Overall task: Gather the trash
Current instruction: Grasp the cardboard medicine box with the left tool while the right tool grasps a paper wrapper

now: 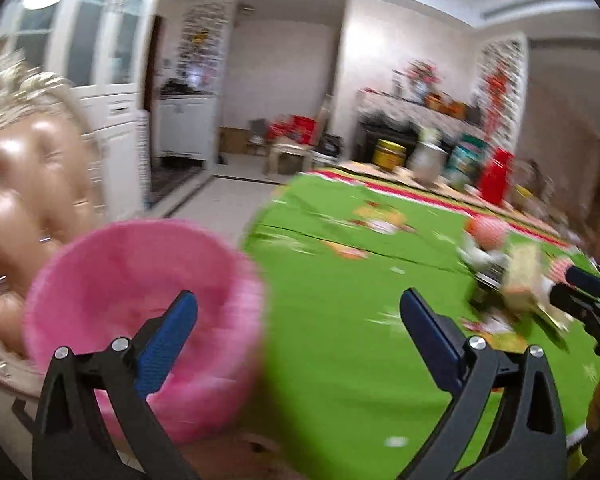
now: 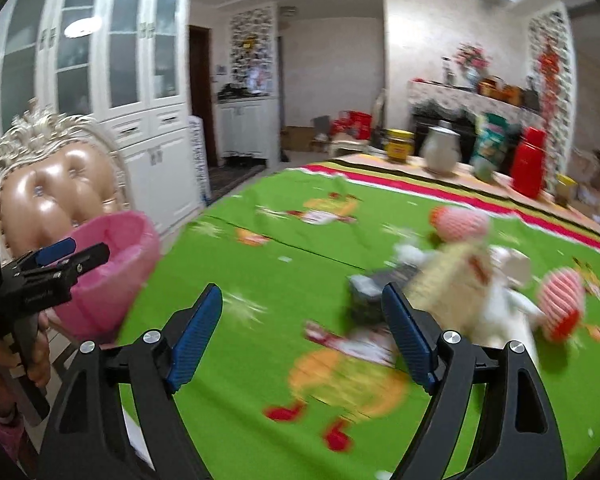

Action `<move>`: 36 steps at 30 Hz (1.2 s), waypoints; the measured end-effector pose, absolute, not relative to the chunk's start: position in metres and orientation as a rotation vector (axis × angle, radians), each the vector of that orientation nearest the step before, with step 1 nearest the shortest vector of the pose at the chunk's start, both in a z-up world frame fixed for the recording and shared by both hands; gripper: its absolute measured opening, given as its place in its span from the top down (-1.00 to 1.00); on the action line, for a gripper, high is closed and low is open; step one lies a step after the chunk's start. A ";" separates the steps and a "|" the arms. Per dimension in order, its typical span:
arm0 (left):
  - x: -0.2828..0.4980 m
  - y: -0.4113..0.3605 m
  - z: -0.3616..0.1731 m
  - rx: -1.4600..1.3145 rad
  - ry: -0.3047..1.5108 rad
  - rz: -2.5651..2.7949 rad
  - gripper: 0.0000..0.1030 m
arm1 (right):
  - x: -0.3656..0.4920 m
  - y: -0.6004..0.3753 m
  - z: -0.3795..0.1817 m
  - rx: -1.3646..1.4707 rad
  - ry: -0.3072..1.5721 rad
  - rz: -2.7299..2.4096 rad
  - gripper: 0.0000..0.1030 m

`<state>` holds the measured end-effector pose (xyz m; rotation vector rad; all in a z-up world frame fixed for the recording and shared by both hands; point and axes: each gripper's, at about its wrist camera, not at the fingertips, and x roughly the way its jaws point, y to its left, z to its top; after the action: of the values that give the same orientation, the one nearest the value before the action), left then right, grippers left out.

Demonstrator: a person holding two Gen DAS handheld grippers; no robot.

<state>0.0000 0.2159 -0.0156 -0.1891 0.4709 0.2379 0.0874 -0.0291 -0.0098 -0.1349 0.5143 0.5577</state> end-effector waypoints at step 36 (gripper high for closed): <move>0.164 -0.025 -0.055 0.041 0.703 -0.184 -0.90 | 0.183 -0.196 -0.072 -0.034 0.763 0.299 0.39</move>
<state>0.1639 -0.0246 -0.0553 0.0410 0.7035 -0.1843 0.1826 -0.1962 -0.0723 -0.0343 0.7632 0.2991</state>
